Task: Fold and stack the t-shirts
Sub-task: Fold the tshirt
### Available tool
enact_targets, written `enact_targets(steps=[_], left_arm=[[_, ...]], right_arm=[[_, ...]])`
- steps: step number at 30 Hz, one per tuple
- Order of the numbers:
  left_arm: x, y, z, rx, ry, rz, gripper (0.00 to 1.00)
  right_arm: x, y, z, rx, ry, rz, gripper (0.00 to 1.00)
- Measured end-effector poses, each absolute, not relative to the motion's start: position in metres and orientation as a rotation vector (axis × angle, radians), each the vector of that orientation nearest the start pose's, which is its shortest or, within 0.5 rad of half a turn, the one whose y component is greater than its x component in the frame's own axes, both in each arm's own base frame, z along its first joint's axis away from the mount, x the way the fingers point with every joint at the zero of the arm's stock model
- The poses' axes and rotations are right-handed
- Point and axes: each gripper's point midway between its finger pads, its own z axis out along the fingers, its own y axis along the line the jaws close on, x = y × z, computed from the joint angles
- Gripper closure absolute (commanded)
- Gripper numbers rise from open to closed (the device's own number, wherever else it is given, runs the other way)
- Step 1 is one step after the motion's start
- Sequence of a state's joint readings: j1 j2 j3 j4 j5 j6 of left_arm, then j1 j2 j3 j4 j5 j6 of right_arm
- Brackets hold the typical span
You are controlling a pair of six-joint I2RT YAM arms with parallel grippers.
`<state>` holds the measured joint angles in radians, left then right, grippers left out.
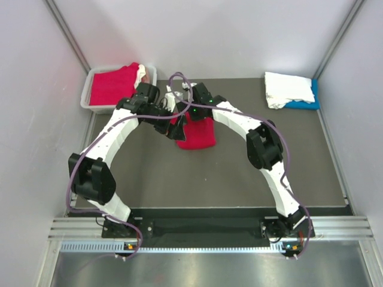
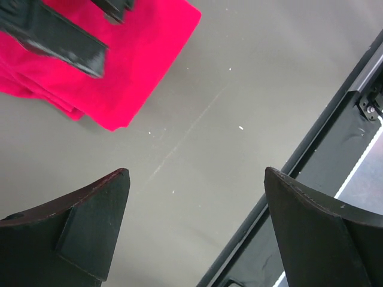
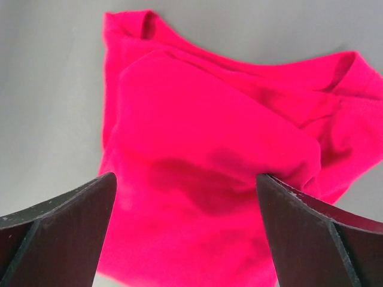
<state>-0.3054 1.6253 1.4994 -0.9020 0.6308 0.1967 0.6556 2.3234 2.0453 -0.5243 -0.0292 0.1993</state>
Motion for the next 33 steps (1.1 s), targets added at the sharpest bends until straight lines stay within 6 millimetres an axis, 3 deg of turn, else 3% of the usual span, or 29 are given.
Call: enact_targets(steps=[7, 12, 17, 18, 28, 33], left_arm=[[0.317, -0.218, 0.180, 0.916, 2.382, -0.794, 0.04], [0.319, -0.232, 0.157, 0.967, 2.417, -0.750, 0.04], [0.322, -0.232, 0.129, 0.969, 2.495, -0.712, 0.04], [0.323, -0.231, 0.125, 0.969, 2.505, -0.702, 0.04], [0.351, -0.244, 0.121, 0.988, 2.487, -0.678, 0.04], [0.352, -0.250, 0.115, 1.012, 2.491, -0.685, 0.05]], right_arm=[[0.480, 0.363, 0.082, -0.525, 2.378, 0.443, 0.00], [0.495, 0.350, 0.080, -0.480, 2.382, 0.458, 0.00], [0.506, 0.344, 0.044, -0.476, 2.425, 0.458, 0.00], [0.508, 0.345, 0.048, -0.475, 2.417, 0.467, 0.00], [0.508, 0.343, 0.047, -0.473, 2.410, 0.498, 0.00], [0.498, 0.325, 0.049, -0.481, 2.434, 0.406, 0.00]])
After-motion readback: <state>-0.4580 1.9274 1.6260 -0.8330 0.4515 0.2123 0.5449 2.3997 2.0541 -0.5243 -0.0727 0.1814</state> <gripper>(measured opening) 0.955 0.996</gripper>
